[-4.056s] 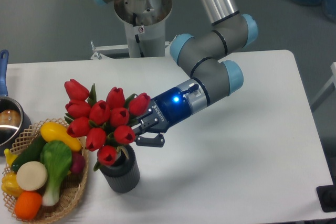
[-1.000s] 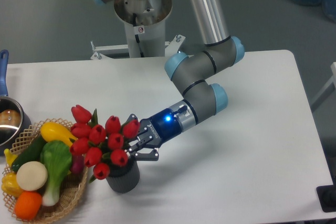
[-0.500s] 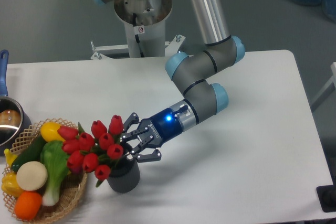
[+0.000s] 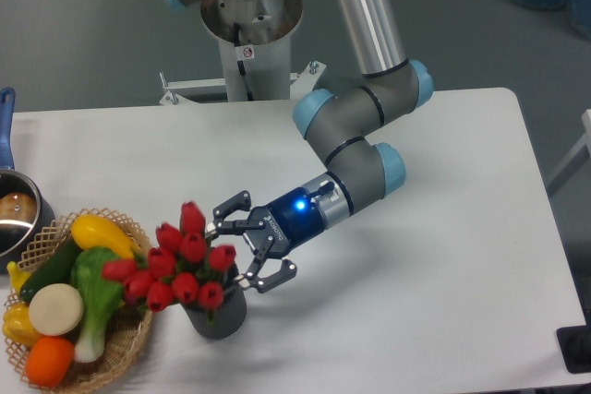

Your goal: Insert the flowers into the vase

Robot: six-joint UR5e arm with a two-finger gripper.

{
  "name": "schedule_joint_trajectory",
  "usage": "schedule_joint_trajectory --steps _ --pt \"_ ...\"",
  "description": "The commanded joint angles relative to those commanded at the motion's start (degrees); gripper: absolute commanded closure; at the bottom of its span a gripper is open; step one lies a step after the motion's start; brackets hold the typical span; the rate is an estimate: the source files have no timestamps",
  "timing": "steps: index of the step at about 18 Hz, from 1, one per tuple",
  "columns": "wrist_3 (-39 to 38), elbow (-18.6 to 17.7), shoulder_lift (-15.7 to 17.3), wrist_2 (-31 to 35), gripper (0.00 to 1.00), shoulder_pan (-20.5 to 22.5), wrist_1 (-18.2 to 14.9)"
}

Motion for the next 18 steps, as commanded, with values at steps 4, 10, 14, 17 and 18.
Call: schedule_joint_trajectory --steps 4,10,14,17,18 --pt "-0.17 0.26 3.25 7.36 0.00 1.76 0.09" --pt "-1.67 0.52 7.82 12.19 0.00 4.83 0.00" --pt "-1.67 2.28 10.97 23.18 0.00 7.99 0.00" --pt "-1.67 2.55 14.93 33.44 0.00 11.07 -0.17" --pt "-1.84 2.37 16.07 38.71 0.00 12.03 -0.18"
